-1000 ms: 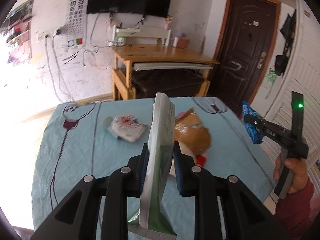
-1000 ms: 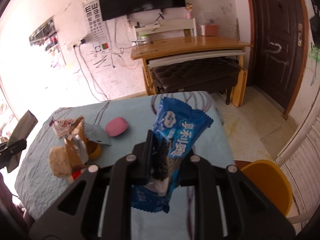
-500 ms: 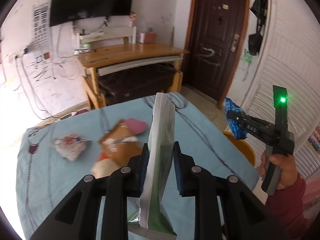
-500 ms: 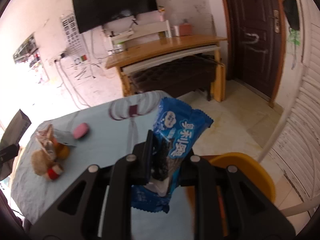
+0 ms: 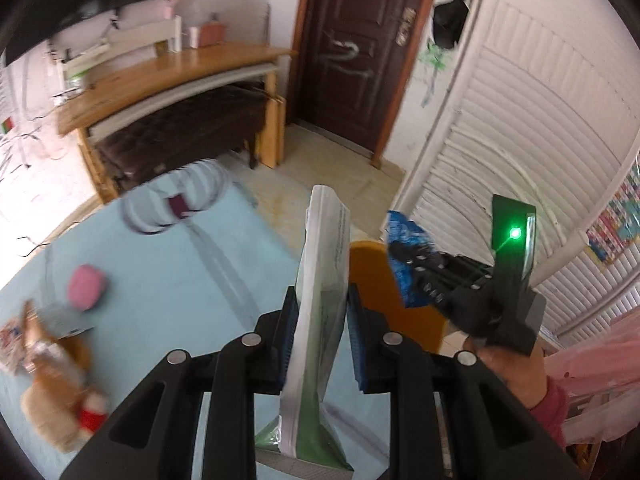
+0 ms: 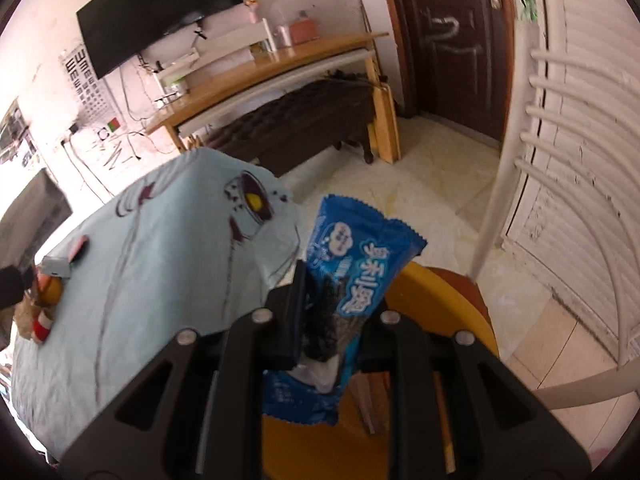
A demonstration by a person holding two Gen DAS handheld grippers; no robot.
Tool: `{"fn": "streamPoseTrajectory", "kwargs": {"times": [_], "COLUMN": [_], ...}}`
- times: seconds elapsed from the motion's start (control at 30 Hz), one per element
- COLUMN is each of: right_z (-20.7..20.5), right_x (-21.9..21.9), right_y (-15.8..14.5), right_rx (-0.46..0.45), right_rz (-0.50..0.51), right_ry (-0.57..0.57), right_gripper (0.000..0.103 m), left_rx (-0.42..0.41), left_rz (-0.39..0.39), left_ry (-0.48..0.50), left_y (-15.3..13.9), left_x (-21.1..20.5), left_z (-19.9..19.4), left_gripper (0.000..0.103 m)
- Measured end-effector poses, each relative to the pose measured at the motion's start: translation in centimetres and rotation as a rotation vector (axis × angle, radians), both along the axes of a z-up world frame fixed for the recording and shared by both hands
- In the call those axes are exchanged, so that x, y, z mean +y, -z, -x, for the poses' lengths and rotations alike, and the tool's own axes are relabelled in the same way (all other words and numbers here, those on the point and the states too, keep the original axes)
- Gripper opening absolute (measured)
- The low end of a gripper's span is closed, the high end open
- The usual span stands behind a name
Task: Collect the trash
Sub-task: 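Carry both packages over the yellow bin and open both tools to drop them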
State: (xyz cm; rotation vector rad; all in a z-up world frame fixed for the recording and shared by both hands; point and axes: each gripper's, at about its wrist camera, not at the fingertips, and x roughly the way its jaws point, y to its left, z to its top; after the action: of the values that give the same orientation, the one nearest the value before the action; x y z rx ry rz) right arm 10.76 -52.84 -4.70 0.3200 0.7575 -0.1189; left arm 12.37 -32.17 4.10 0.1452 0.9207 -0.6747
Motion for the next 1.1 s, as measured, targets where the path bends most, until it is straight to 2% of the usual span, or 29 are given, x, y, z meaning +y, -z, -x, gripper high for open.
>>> {"fn": "streamPoseTrajectory", "kwargs": {"times": [0.2, 0.37, 0.67, 0.7, 0.8, 0.87, 0.9, 0.93, 0.97, 1.0, 1.03, 1.1], "right_z": [0.0, 0.0, 0.2, 0.2, 0.2, 0.2, 0.2, 0.2, 0.3, 0.3, 0.4, 0.5], "right_x": [-1.3, -2.1, -3.2, -3.5, -3.5, -3.4, -3.4, -3.4, -3.5, -3.5, -3.6, -3.7], "right_y": [1.8, 3.2, 4.4, 4.6, 4.7, 4.9, 4.9, 4.9, 4.9, 4.8, 4.7, 4.6], "right_rx": [0.016, 0.041, 0.061, 0.063, 0.07, 0.073, 0.075, 0.077, 0.077, 0.076, 0.075, 0.07], "right_rz": [-0.039, -0.059, -0.09, -0.096, -0.102, -0.098, -0.095, -0.092, -0.091, -0.091, -0.093, -0.093], "right_ry": [0.01, 0.017, 0.027, 0.029, 0.02, 0.013, 0.013, 0.016, 0.019, 0.021, 0.022, 0.023], "right_gripper": [0.018, 0.018, 0.018, 0.02, 0.039, 0.044, 0.047, 0.05, 0.051, 0.056, 0.064, 0.067], "left_rx": [0.06, 0.087, 0.085, 0.084, 0.071, 0.075, 0.083, 0.093, 0.091, 0.083, 0.084, 0.079], "left_rz": [-0.051, -0.089, -0.175, -0.179, -0.196, -0.186, -0.181, -0.179, -0.176, -0.157, -0.145, -0.133], "left_ry": [0.048, 0.062, 0.044, 0.042, 0.031, 0.022, 0.022, 0.021, 0.011, 0.006, 0.009, -0.003], "left_y": [2.9, 4.8, 7.2, 7.4, 7.8, 7.8, 7.8, 7.8, 7.6, 7.3, 7.1, 6.7], "left_x": [-5.6, -8.1, -11.1, -11.4, -12.0, -12.1, -12.2, -12.2, -12.2, -11.9, -11.9, -11.5], "left_z": [-0.6, -1.0, -1.8, -1.9, -2.5, -2.8, -3.0, -3.2, -3.3, -3.4, -3.4, -3.5], "left_gripper": [0.019, 0.019, 0.019, 0.019, 0.021, 0.022, 0.03, 0.047, 0.053, 0.065, 0.069, 0.071]}}
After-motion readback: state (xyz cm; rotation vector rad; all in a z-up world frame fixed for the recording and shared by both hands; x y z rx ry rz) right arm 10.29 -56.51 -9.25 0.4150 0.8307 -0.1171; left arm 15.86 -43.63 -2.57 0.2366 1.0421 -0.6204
